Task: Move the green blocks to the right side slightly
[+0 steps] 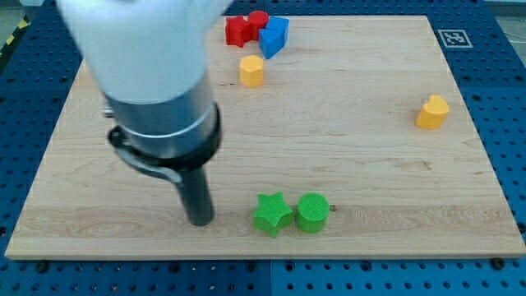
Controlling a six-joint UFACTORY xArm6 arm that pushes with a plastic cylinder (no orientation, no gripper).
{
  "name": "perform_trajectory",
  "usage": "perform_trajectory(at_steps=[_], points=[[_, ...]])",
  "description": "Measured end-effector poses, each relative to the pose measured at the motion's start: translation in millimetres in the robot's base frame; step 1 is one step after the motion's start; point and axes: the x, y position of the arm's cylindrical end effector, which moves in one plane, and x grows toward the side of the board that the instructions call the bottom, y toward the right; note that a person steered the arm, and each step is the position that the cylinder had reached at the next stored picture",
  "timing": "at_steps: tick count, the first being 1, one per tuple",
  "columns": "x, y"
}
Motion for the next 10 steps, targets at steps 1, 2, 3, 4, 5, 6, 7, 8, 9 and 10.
perform_trajectory(at_steps=[1, 2, 3, 4, 5, 6, 7, 8, 9, 10], points=[[0.0, 47.0], [0.1, 86.5], [1.4, 85.8], [22.6, 51.5], [36.1, 49.4], [35.1, 83.1], [27.2, 115.3], [14.4, 146.3], [14.7, 162.0], [18.6, 135.8]])
